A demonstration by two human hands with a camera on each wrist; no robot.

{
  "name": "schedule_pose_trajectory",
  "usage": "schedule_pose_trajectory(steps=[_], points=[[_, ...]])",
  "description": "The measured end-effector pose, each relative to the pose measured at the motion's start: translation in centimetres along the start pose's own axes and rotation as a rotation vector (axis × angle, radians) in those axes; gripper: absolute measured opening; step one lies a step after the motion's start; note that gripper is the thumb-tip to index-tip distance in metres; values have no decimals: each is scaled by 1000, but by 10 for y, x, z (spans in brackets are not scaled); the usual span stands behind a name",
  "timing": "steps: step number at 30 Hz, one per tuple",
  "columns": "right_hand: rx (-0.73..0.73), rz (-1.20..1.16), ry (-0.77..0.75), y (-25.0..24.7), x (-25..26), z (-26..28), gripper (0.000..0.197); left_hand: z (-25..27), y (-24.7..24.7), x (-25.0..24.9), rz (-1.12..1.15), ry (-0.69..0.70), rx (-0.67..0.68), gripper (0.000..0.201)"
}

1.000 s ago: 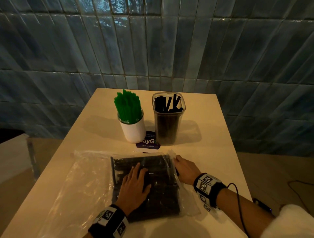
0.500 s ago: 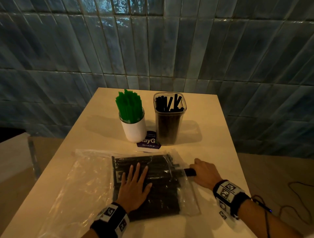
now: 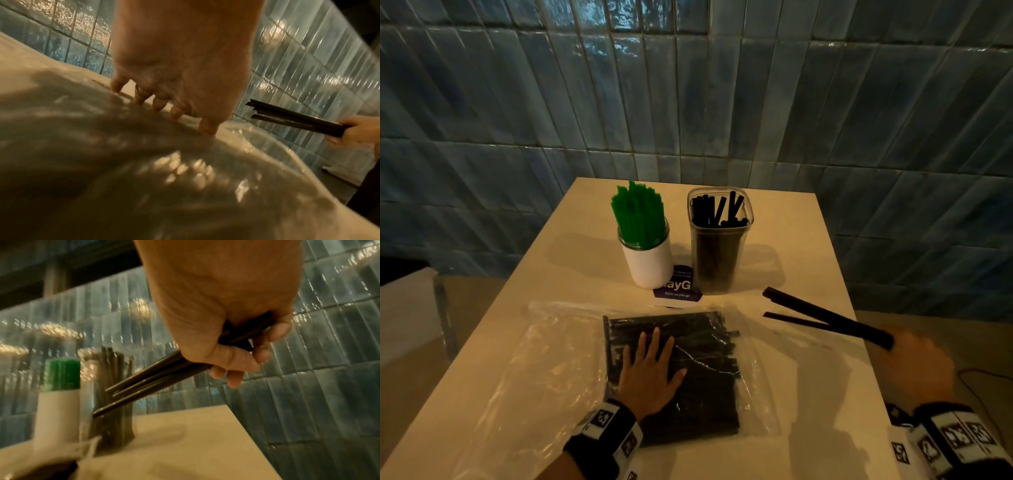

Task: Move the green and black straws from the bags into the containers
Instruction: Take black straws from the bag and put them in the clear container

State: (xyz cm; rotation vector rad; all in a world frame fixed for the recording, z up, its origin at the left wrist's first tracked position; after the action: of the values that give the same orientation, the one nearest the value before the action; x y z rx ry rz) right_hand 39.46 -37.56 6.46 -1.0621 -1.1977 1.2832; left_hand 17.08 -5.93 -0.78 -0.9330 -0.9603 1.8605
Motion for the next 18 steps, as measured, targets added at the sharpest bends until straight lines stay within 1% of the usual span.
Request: schedule_pose_trajectory(steps=[1,2,4,5,6,7,8,9,11,12,13,14,15,16,18], points=[[12,-14,-15,-5,6,6,27,0,-8,-4,23,-3,-41,86],[40,-35,-39,-10,15,13,25,0,-16,-11,46,20,-126,93],[89,-15,-116,-16,38,29,14,0,-35,-27,78,156,-381,110],[105,11,-162,-18,51,38,13,-1,-43,-35,29,240,-493,115],[118,43,-214,-20,65,47,16,-2,-48,-41,-47,303,-556,118],[124,61,-264,-22,78,57,18,-1,-55,-46,-116,341,-570,115],[135,53,-303,-23,89,65,20,-1,-60,-51,-165,353,-571,106],[154,23,-340,-25,99,72,22,-1,-65,-51,-172,355,-538,90],[212,-100,-449,-28,112,82,27,1,-73,-47,-97,319,-469,45],[257,-199,-511,-30,114,84,30,3,-74,-41,-42,298,-450,31],[297,-320,-571,-34,116,85,33,3,-73,-35,18,273,-429,26],[321,-444,-611,-40,117,85,37,4,-73,-31,75,258,-427,25],[311,-569,-626,-47,119,85,39,5,-72,-29,130,253,-439,26],[254,-706,-616,-53,123,85,37,6,-70,-28,175,250,-445,26],[68,-996,-559,-60,136,88,25,6,-69,-32,256,243,-422,23]])
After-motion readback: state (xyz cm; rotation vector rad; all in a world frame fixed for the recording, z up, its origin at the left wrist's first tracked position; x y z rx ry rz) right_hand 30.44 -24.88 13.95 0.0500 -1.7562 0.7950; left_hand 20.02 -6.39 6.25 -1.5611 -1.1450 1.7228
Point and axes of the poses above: each hand's wrist, its own z-axis away from the middle knuckle, its own y-axis out of the palm, x = y × z, the point moved 1 cm from there along -z, towards the middle knuckle, and after that the axes turned 11 degrees about y, right-handed, at the moved point
